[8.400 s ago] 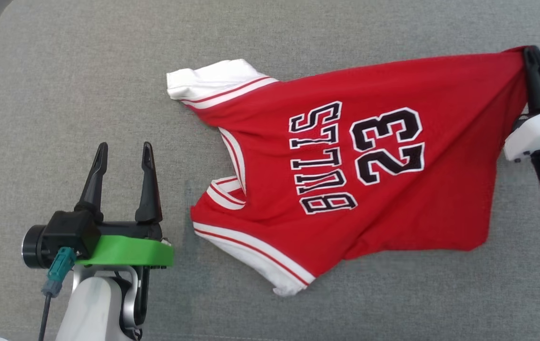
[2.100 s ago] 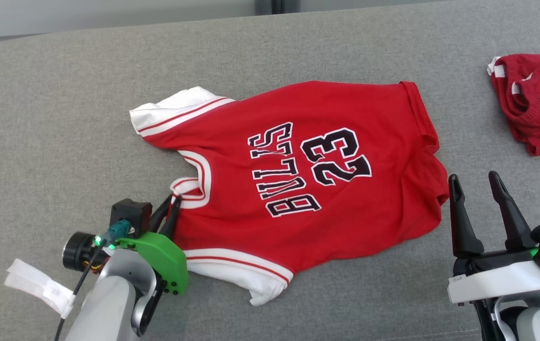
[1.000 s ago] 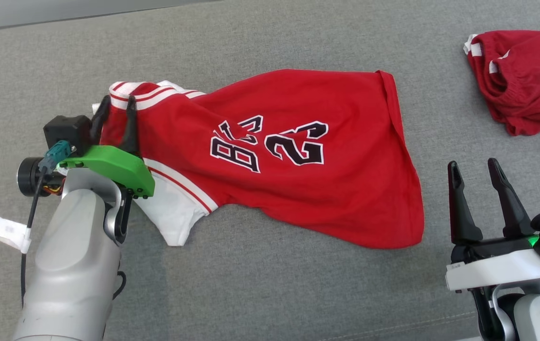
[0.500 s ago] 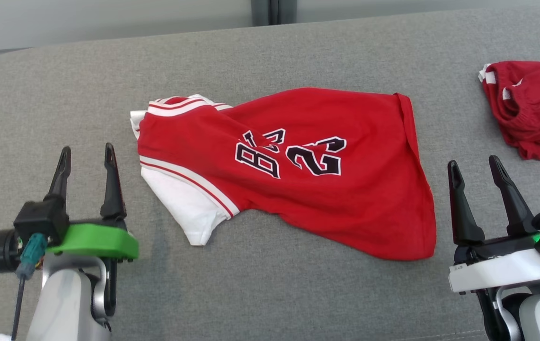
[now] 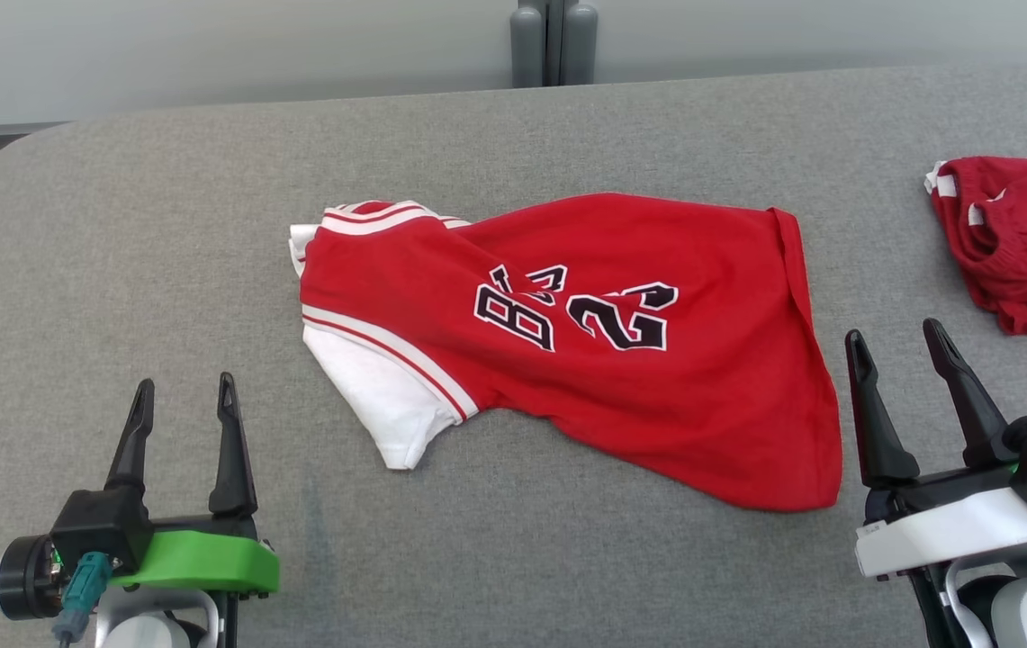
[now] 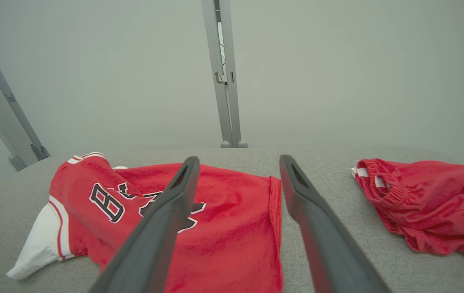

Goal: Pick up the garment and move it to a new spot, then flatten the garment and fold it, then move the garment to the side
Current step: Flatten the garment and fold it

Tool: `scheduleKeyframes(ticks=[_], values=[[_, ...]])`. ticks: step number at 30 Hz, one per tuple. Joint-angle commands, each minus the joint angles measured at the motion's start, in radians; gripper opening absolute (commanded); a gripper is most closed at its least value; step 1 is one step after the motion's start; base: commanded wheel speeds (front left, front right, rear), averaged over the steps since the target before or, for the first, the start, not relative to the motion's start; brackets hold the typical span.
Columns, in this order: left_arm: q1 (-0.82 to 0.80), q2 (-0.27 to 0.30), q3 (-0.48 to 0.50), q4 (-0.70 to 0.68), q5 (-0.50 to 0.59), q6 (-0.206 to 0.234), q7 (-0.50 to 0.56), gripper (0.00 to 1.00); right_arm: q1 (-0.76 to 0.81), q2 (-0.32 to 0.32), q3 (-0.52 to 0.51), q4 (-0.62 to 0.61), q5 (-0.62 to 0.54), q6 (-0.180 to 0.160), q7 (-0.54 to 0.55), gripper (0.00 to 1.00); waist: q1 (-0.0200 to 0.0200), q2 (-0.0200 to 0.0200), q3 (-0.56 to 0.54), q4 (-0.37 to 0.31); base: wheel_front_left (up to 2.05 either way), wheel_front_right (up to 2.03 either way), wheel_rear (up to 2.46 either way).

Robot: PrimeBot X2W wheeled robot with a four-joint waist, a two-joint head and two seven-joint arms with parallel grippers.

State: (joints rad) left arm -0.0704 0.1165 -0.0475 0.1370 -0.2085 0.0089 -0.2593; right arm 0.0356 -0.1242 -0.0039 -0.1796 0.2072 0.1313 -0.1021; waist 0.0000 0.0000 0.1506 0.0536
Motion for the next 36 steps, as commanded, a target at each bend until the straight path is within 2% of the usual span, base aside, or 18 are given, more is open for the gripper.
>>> scheduleKeyframes(ticks=[1, 10, 15, 23, 31, 32, 34, 36], values=[[0.013, 0.004, -0.002, 0.000, 0.003, 0.000, 0.000, 1.00, 0.007, -0.004, -0.002, -0.006, -0.002, -0.001, 0.002, 1.00, 0.0000, 0.0000, -0.001, 0.001, 0.00, 0.00, 0.00], [-0.004, 0.012, -0.014, 0.000, -0.007, -0.003, 0.010, 1.00, 0.002, -0.002, -0.004, -0.008, 0.006, -0.001, 0.002, 1.00, 0.0000, 0.0000, 0.011, 0.003, 0.00, 0.00, 0.00], [-0.094, 0.020, -0.048, 0.026, -0.023, -0.052, 0.070, 1.00, -0.017, -0.002, -0.006, -0.012, 0.007, -0.001, 0.005, 1.00, 0.0000, 0.0000, 0.047, 0.004, 0.00, 0.00, 0.00], [-0.304, 0.041, -0.110, 0.249, -0.100, -0.123, 0.244, 1.00, -0.053, 0.000, 0.015, 0.006, 0.013, -0.001, 0.000, 1.00, 0.0000, 0.0000, 0.117, -0.029, 0.00, 0.00, 0.00], [-0.457, 0.096, -0.188, 0.499, -0.193, -0.140, 0.308, 1.00, -0.082, 0.007, 0.024, 0.040, 0.023, -0.001, -0.019, 1.00, 0.0000, 0.0000, 0.159, -0.077, 0.00, 0.00, 0.00], [-0.469, 0.102, -0.211, 0.521, -0.213, -0.141, 0.312, 0.86, -0.084, 0.007, 0.025, 0.044, 0.024, -0.001, -0.022, 1.00, 0.0000, 0.0000, 0.161, -0.080, 0.00, 0.00, 0.00], [-0.486, 0.114, -0.247, 0.541, -0.253, -0.141, 0.300, 0.00, -0.084, 0.007, 0.024, 0.051, 0.026, -0.001, -0.026, 1.00, 0.0000, 0.0000, 0.163, -0.084, 0.00, 0.00, 0.00], [-0.490, 0.128, -0.283, 0.544, -0.291, -0.141, 0.280, 0.00, -0.082, 0.007, 0.022, 0.057, 0.027, -0.001, -0.031, 1.00, 0.0000, 0.0000, 0.161, -0.086, 0.00, 0.00, 0.00]])
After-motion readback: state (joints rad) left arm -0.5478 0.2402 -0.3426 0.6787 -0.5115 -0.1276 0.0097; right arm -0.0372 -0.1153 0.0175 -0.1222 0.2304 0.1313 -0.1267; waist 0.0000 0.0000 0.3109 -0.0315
